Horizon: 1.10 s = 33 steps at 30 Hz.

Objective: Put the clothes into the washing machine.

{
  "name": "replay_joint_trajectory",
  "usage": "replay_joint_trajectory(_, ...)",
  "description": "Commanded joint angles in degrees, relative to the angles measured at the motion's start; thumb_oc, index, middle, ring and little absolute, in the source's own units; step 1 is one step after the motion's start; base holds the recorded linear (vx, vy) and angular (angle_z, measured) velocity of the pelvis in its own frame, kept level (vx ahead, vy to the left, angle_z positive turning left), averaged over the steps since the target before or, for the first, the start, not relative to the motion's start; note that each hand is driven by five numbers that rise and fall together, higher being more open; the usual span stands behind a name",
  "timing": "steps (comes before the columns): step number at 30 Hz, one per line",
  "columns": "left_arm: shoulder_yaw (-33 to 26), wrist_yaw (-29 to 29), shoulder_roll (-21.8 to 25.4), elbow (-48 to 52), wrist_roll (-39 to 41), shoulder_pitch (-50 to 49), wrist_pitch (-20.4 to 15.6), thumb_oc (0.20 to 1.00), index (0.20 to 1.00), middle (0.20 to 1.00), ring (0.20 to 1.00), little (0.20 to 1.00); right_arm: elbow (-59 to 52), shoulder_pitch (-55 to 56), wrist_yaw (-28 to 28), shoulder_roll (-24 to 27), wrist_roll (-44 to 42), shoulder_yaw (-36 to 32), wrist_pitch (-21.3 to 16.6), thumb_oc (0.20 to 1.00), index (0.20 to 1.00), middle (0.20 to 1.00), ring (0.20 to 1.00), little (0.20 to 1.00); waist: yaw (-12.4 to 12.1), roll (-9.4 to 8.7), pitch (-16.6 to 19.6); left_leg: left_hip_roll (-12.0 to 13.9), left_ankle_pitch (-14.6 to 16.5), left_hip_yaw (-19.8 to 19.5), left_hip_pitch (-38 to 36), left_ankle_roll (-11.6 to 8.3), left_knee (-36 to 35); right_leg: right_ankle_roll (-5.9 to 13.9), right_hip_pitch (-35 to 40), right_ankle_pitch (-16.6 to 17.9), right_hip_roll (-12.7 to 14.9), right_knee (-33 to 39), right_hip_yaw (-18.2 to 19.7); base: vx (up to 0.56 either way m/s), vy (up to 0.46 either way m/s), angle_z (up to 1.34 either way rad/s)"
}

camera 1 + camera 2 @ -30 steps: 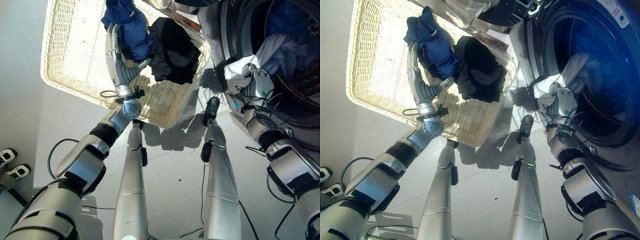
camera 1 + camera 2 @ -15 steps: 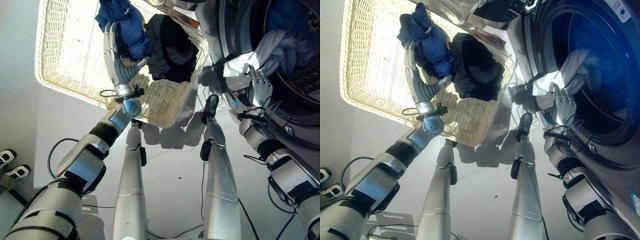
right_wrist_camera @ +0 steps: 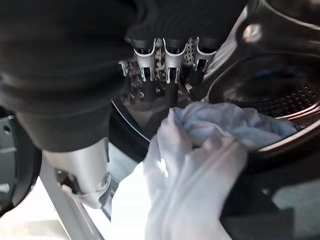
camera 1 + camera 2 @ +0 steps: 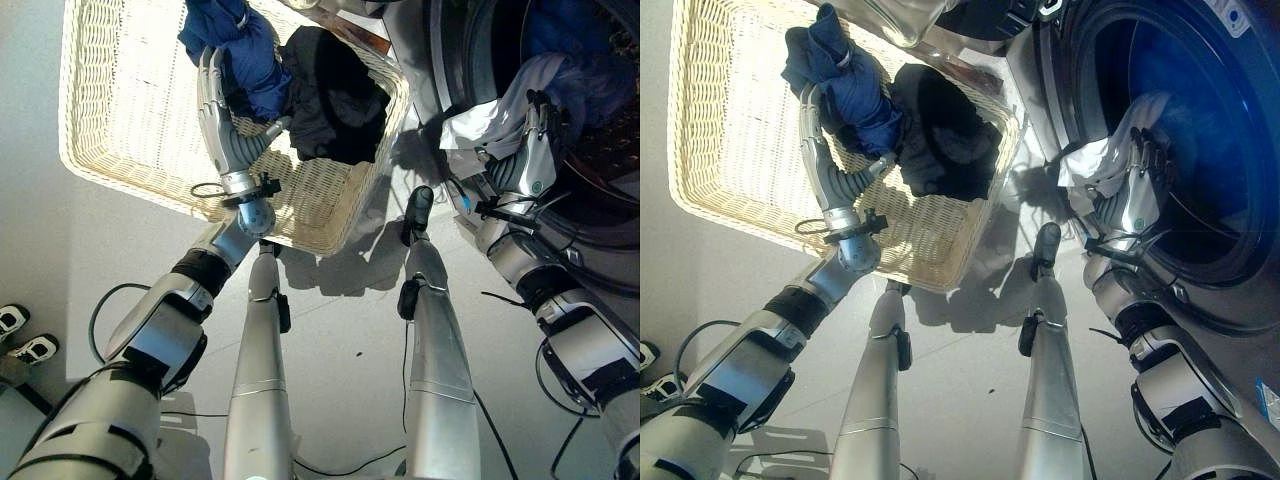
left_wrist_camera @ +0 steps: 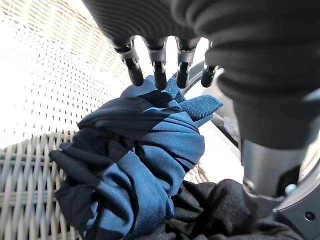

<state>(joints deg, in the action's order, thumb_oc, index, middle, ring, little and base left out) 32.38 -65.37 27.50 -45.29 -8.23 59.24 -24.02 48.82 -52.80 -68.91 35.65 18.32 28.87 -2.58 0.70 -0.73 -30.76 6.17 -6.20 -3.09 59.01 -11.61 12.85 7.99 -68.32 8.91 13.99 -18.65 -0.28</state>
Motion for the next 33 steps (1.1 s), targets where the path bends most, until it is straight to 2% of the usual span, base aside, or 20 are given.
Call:
replay_joint_trajectory(1,-4.3,-1.0,0.5,3.7,-2.9,-0.7,-2.0,1.000,1.000,1.000,1.000,1.000,-4.2,0.2,-2.0,4.4,-0.4,0.9,0.4,1.000,1.000,1.000,1.000,1.000,1.0,3.59,1.0,-2.5,-1.2,-0.6,2.9,4.89,0.8,3.20,0.0,3.6,-3.8,0.9,-1.2,0.00,0.000,0.00)
replay_joint_trajectory(4,-4.3,-0.8,0.6,3.5,-2.9,-0.4,-2.1,1.000,1.000,1.000,1.000,1.000,-3.6,-0.4,-1.0,4.6,-0.3,1.3,0.2,1.000,1.000,1.000,1.000,1.000,1.0,3.58,1.0,-2.4,-1.2,-0.7,2.9,4.76,0.8,3.23,0.1,3.5,-3.8,0.9,-1.2,0.00,0.000,0.00)
replay_joint_trajectory(7,-4.1,-0.2,0.6,2.7,-2.2,0.5,-2.5,1.000,1.000,1.000,1.000,1.000,-0.4,-2.4,4.9,4.1,1.2,3.4,2.1,1.000,1.000,1.000,1.000,1.000,0.7,3.74,1.0,-2.5,-1.3,-0.8,2.8,4.69,0.7,3.18,0.2,3.4,-3.8,0.9,-1.3,0.00,0.000,0.00)
replay_joint_trajectory(9,-3.6,0.2,0.6,2.0,-1.7,1.4,-2.9,1.000,1.000,1.000,1.000,1.000,3.2,-3.9,7.2,3.7,2.5,5.1,1.4,1.000,1.000,1.000,1.000,1.000,0.3,4.04,1.0,-2.5,-1.5,-0.9,2.8,4.73,0.6,3.13,0.3,3.5,-3.6,1.1,-1.5,0.00,0.000,0.00)
replay_joint_trajectory(10,-3.1,0.6,0.5,1.2,-1.2,2.2,-3.2,1.000,1.000,1.000,1.000,1.000,7.0,-5.6,10.3,3.4,2.7,7.0,1.5,1.000,1.000,1.000,1.000,1.000,0.0,4.27,1.0,-2.5,-1.6,-0.9,2.9,4.73,0.7,3.07,0.3,3.5,-3.5,1.1,-1.7,0.00,0.000,0.00)
replay_joint_trajectory(13,-2.3,0.9,0.2,0.3,-0.9,3.3,-3.4,1.000,1.000,1.000,1.000,1.000,11.6,-7.9,12.8,2.9,3.7,9.4,1.6,1.000,1.000,1.000,1.000,1.000,-0.5,4.67,1.0,-2.6,-1.7,-0.9,3.1,4.78,0.7,2.97,0.3,3.6,-3.3,1.1,-1.9,0.00,0.000,0.00)
replay_joint_trajectory(14,-2.0,1.2,0.3,-0.1,-0.5,3.9,-3.6,1.000,1.000,1.000,1.000,1.000,13.5,-9.0,15.3,2.7,4.0,10.3,2.4,1.000,1.000,1.000,1.000,1.000,-0.7,4.81,1.0,-2.6,-1.7,-0.9,3.1,4.73,0.8,2.98,0.2,3.6,-3.2,1.1,-2.1,0.00,0.000,0.00)
replay_joint_trajectory(15,-1.1,1.2,0.1,-0.4,0.2,4.8,-3.4,1.000,1.000,1.000,1.000,1.000,17.0,-11.5,18.7,2.5,3.5,12.7,5.1,1.000,1.000,1.000,1.000,1.000,-1.2,5.27,1.0,-2.7,-1.8,-1.0,3.3,4.78,0.9,2.76,0.0,3.6,-3.1,1.0,-2.3,0.00,0.000,0.00)
replay_joint_trajectory(16,-1.1,1.2,0.1,-0.5,0.3,4.8,-3.4,1.000,1.000,1.000,1.000,1.000,17.2,-11.8,19.2,2.4,3.7,12.8,5.5,1.000,1.000,1.000,1.000,1.000,-1.3,5.31,1.0,-2.7,-1.8,-1.0,3.4,4.76,1.0,2.75,0.0,3.6,-3.1,0.9,-2.3,0.00,0.000,0.00)
replay_joint_trajectory(17,-0.8,1.2,-0.1,-0.6,0.3,5.0,-3.5,1.000,1.000,1.000,1.000,1.000,18.6,-13.0,21.4,2.2,3.5,13.9,7.9,1.000,1.000,1.000,1.000,1.000,-1.6,5.56,1.0,-2.7,-1.9,-1.0,3.5,4.75,0.9,2.69,-0.1,3.6,-3.1,0.9,-2.4,0.00,0.000,0.00)
replay_joint_trajectory(18,-0.6,1.2,-0.3,-0.6,0.4,5.0,-3.6,1.000,1.000,1.000,1.000,1.000,20.0,-14.1,24.8,2.0,5.2,14.6,10.7,1.000,1.000,1.000,1.000,1.000,-1.9,5.80,1.0,-2.8,-2.1,-1.0,3.4,4.70,0.9,2.58,0.0,3.6,-3.0,0.9,-2.6,0.00,0.000,0.00)
replay_joint_trajectory(23,-0.2,0.6,-1.0,0.2,0.2,4.7,-3.0,1.000,1.000,1.000,1.000,1.000,22.3,-14.8,35.6,1.7,10.3,17.3,17.8,1.000,1.000,1.000,1.000,1.000,-2.4,6.29,1.0,-2.8,-2.4,-0.7,3.2,4.77,0.6,2.31,0.2,3.5,-2.9,0.9,-2.9,0.00,0.000,0.00)
replay_joint_trajectory(24,0.0,0.4,-1.1,0.5,0.4,4.6,-2.8,1.000,1.000,1.000,1.000,1.000,23.0,-14.5,37.9,1.6,11.4,17.9,19.6,0.548,0.548,0.548,0.548,0.548,-2.5,6.38,1.0,-2.8,-2.5,-0.6,3.1,4.86,0.5,2.14,0.4,3.5,-2.8,0.9,-3.1,0.00,0.000,0.00)
replay_joint_trajectory(25,0.0,0.1,-1.2,0.7,0.3,4.4,-2.9,1.000,1.000,1.000,1.000,1.000,23.6,-14.2,40.4,1.3,13.3,18.2,21.3,0.200,0.200,0.200,0.200,0.200,-2.6,6.54,1.0,-2.8,-2.6,-0.6,3.1,4.85,0.5,2.09,0.3,3.5,-2.8,0.9,-3.0,0.00,0.000,0.00)
replay_joint_trajectory(28,0.2,-0.2,-1.6,1.0,-0.1,4.1,-2.8,1.000,1.000,1.000,1.000,1.000,24.6,-13.5,41.1,0.9,14.2,18.2,23.5,0.200,0.200,0.200,0.200,0.200,-2.7,6.74,1.0,-2.9,-2.7,-0.6,2.7,4.93,0.1,1.97,0.6,3.4,-2.8,1.0,-3.1,0.00,0.003,0.02)
replay_joint_trajectory(33,-0.2,0.0,-1.6,1.3,0.4,3.9,-2.8,1.000,1.000,1.000,1.000,1.000,24.2,-13.8,37.9,1.1,15.3,16.9,23.5,0.200,0.200,0.200,0.200,0.200,-2.7,6.96,1.0,-3.0,-2.7,-0.6,2.4,4.98,0.1,1.99,0.7,3.6,-2.9,1.1,-2.9,0.00,0.000,0.00)
